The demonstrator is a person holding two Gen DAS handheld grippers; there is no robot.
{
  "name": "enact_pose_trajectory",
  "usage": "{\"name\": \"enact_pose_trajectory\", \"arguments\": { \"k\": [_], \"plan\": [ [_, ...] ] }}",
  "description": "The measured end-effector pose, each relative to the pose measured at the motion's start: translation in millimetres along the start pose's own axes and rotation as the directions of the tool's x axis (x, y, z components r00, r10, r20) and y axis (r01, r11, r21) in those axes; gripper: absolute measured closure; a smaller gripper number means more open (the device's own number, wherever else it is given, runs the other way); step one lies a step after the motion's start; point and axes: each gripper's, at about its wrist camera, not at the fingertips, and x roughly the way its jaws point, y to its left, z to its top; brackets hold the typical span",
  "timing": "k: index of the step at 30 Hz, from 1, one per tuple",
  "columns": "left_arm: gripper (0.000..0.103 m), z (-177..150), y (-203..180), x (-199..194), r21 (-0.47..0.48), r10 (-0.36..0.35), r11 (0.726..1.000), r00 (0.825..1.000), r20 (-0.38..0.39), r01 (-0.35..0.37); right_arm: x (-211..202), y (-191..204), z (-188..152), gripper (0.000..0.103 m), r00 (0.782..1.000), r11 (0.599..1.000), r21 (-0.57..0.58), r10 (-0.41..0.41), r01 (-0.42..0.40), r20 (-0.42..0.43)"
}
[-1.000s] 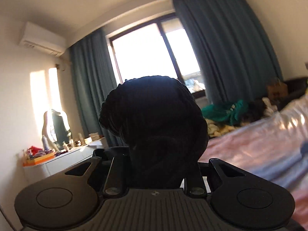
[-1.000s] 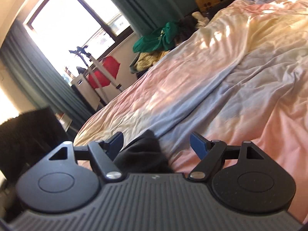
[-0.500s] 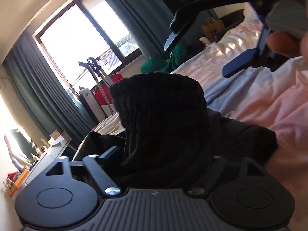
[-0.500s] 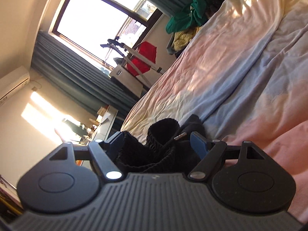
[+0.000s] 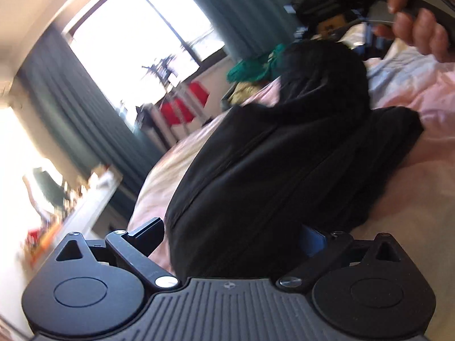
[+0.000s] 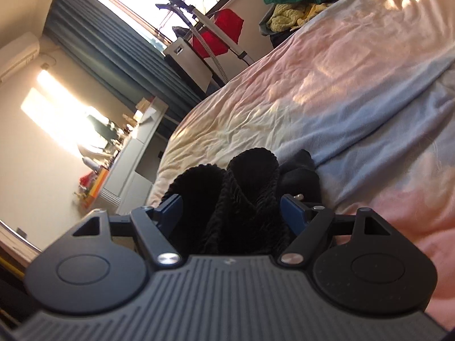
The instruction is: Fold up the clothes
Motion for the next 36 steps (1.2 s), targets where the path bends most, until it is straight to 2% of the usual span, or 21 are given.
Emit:
{"name": "enact_pose_trajectory", "arguments": {
  "k": [2, 3, 4, 6, 8, 12, 13, 16, 20, 24, 26, 29, 31, 34, 36],
  "plan": [
    [0.004, -6.4, 21.9, 6.1, -0.124, -0.015, 0.992, 0.999, -0.052, 0.009, 15.8, -4.4, 5.3, 0.031, 0.999, 1.000, -0.009, 0.003, -0.004, -0.049],
    [0.004, -9.0, 36.3, 5.4, -0.198, -0.036, 0.980, 0.996, -0.082, 0.019, 22.8, -7.6, 6.1, 0.031, 0.997, 1.000, -0.004, 0.021, -0.021, -0.069],
    [0.004, -11.8, 44.9, 10.0, -0.261, -0.057, 0.965, 0.992, -0.110, 0.026, 29.2, -9.7, 7.3, 0.035, 0.995, 0.999, -0.004, 0.046, -0.046, -0.085],
    [0.006, -17.3, 64.1, 14.7, -0.351, -0.081, 0.936, 0.986, -0.145, 0.026, 40.7, -12.3, 10.3, 0.038, 0.990, 0.996, -0.008, 0.086, -0.087, -0.111],
    [0.006, -19.6, 74.6, 23.6, -0.382, -0.064, 0.924, 0.985, -0.158, -0.001, 50.2, -14.5, 14.4, 0.038, 0.985, 0.994, -0.018, 0.105, -0.109, -0.134],
    [0.006, -22.6, 87.3, 37.8, -0.425, -0.098, 0.905, 0.982, -0.164, 0.019, 65.9, -26.6, 15.7, 0.038, 0.974, 0.986, 0.048, 0.167, -0.162, -0.154],
    [0.006, -22.8, 88.3, 39.1, -0.422, -0.094, 0.906, 0.982, -0.162, 0.017, 64.8, -26.6, 15.5, 0.041, 0.974, 0.984, 0.054, 0.174, -0.168, -0.145],
    [0.006, -21.0, 88.5, 37.0, -0.414, -0.076, 0.910, 0.988, -0.137, 0.012, 58.9, -25.5, 16.5, 0.081, 0.977, 0.982, 0.075, 0.182, -0.174, -0.110],
    [0.006, -7.9, 74.0, 34.4, -0.434, -0.074, 0.901, 0.991, -0.110, 0.019, 42.5, -16.4, 19.3, 0.086, 0.979, 0.976, 0.089, 0.200, -0.197, -0.029],
    [0.006, -4.0, 80.1, 30.5, -0.481, -0.088, 0.875, 0.995, -0.048, 0.054, 9.8, -12.2, 26.4, 0.088, 0.964, 0.958, 0.122, 0.247, -0.259, 0.101],
    [0.006, -4.4, 77.8, 25.4, -0.494, -0.091, 0.867, 0.995, -0.028, 0.065, -7.3, -17.9, 27.8, 0.090, 0.957, 0.957, 0.124, 0.242, -0.263, 0.161],
    [0.006, -5.2, 77.4, 27.7, -0.506, -0.096, 0.861, 0.994, -0.050, 0.057, -15.9, -44.8, 26.7, 0.100, 0.975, 0.976, 0.147, 0.131, -0.158, 0.178],
    [0.006, -10.0, 76.0, 31.9, -0.529, -0.128, 0.845, 0.989, -0.072, 0.071, -14.0, -71.5, 23.6, 0.100, 0.988, 0.977, 0.205, 0.028, -0.059, 0.149],
    [0.006, -13.2, 76.1, 37.3, -0.556, -0.144, 0.828, 0.986, -0.086, 0.072, -1.6, -93.5, 11.3, 0.100, 0.998, 0.969, 0.246, -0.047, 0.036, 0.038],
    [0.006, -13.2, 75.1, 37.2, -0.553, -0.138, 0.831, 0.987, -0.085, 0.069, -1.9, -87.5, 6.5, 0.100, 0.997, 0.974, 0.214, -0.077, 0.070, 0.023]
  ]
}}
